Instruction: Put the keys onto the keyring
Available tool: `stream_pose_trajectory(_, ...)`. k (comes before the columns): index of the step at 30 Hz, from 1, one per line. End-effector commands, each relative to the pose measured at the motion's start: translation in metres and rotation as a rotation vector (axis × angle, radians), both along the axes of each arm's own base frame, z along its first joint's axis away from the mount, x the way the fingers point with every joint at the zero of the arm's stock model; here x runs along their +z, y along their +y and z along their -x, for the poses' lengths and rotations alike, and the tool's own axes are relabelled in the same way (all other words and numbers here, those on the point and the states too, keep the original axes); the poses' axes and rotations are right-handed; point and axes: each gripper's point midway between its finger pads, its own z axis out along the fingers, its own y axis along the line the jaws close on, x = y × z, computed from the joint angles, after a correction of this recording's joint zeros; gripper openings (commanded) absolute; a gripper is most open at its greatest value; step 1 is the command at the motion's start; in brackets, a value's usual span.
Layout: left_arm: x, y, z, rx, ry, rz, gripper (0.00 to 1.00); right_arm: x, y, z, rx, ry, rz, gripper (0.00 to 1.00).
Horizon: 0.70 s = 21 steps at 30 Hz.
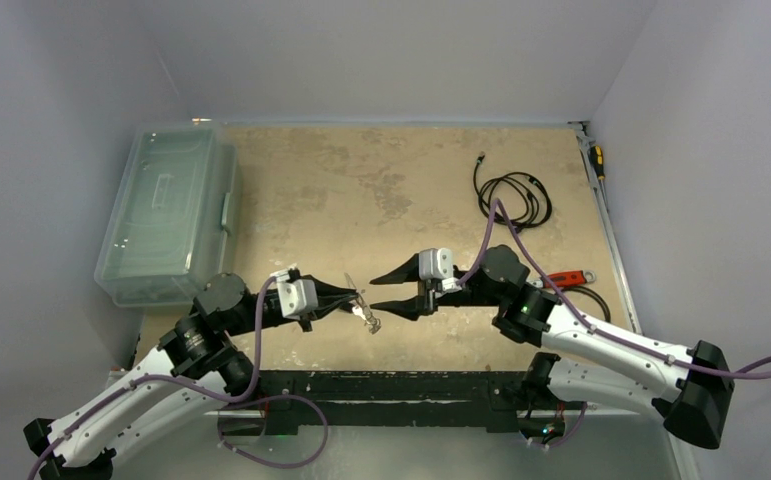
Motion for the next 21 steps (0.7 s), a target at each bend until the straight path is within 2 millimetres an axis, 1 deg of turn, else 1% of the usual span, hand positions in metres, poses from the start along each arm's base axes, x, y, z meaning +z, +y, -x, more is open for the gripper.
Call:
stream_pose_trajectory(1,0.018,-0.001,0.004,-0.019,-0.033,0.066,0.00,0.038,0.003,-0.001,0.014,-0.046,-0.094,0.43)
stream_pose_trajectory(8,0.020,-0.001,0.006,-0.031,-0.039,0.075,0.00,0.033,0.012,-0.007,0.018,-0.038,-0.069,0.39)
stream_pose_trajectory(14,0.022,0.000,0.006,-0.025,-0.044,0.080,0.00,0.036,0.016,-0.007,0.037,-0.040,-0.077,0.36)
stream_pose_trajectory(21,0.024,0.002,0.007,-0.020,-0.051,0.090,0.00,0.032,0.019,-0.011,0.023,-0.025,-0.069,0.33)
